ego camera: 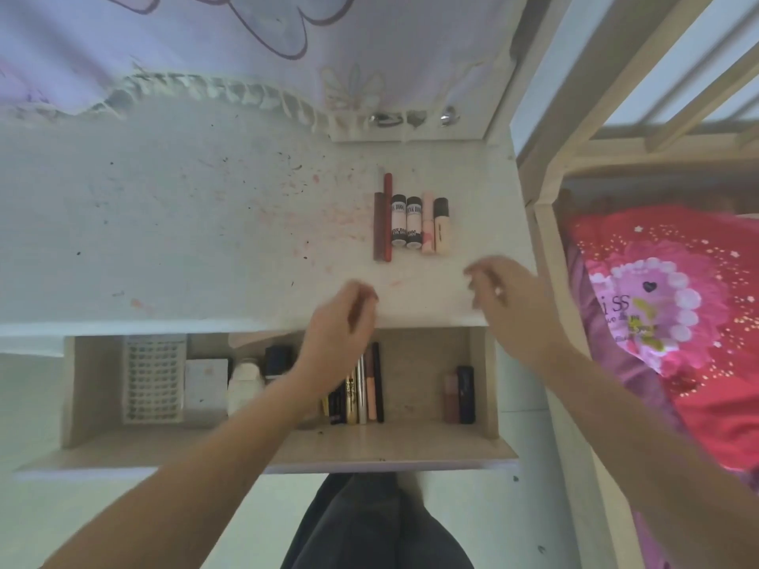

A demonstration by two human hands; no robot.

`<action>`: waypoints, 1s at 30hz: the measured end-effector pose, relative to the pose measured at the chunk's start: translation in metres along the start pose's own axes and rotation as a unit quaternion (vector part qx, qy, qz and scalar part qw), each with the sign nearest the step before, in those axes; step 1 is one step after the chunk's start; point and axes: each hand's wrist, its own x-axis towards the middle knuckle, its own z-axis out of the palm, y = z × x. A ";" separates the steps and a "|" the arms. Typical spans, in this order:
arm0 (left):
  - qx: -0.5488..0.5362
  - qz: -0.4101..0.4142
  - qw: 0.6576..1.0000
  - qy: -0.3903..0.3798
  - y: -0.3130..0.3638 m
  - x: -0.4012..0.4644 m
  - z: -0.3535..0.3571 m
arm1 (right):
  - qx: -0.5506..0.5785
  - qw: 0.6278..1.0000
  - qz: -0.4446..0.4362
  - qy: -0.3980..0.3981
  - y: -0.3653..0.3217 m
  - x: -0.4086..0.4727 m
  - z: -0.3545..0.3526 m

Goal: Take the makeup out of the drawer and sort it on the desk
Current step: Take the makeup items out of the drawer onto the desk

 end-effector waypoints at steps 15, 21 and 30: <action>0.477 0.063 0.869 -0.117 -0.092 -0.017 0.081 | -0.464 0.842 -0.012 -0.275 0.067 -0.083 0.098; 0.295 0.053 0.953 -0.054 -0.087 -0.024 0.082 | -0.432 0.862 -0.048 -0.262 0.069 -0.089 0.087; 0.016 -0.089 0.992 -0.085 -0.053 -0.055 0.051 | -0.261 0.919 -0.024 -0.295 0.067 -0.092 0.071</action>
